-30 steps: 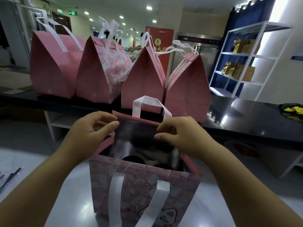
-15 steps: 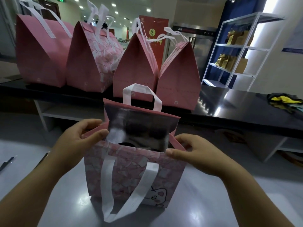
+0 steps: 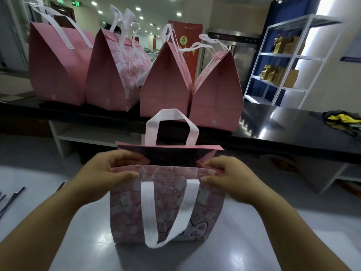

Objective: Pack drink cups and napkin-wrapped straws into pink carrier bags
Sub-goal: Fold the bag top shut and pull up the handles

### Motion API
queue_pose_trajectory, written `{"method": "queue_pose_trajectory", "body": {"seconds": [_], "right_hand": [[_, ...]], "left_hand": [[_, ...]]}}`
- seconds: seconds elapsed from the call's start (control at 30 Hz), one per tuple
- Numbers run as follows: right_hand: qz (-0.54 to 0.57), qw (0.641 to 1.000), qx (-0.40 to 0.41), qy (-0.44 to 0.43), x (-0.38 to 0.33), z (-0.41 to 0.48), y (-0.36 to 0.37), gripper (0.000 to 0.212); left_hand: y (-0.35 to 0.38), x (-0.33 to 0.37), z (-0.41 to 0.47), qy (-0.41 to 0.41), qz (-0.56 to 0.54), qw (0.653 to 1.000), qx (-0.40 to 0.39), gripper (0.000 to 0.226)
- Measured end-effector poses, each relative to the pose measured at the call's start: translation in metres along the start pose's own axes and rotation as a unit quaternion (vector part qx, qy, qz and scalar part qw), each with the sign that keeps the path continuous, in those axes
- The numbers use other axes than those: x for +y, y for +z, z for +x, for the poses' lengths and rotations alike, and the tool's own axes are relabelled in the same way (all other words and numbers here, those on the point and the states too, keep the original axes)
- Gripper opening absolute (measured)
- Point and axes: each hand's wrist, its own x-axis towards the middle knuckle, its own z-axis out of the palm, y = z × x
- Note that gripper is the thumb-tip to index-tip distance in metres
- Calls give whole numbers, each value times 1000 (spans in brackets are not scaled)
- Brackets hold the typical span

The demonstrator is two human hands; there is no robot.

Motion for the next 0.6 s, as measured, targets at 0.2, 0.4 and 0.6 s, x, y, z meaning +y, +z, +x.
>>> {"method": "queue_pose_trajectory", "body": {"seconds": [0.2,0.4,0.6], "right_hand": [[1,999,37,8,13,5,8,18],[-54,994,95,-25,12,2,12,27],[-54,995,44,-69,18,13,5,26]], "left_hand": [[9,-9,-1,24,-45,995,82,38],[14,-14,2,13,-111,982,151,65],[-2,-16,8,0,-46,996,81,54]]}}
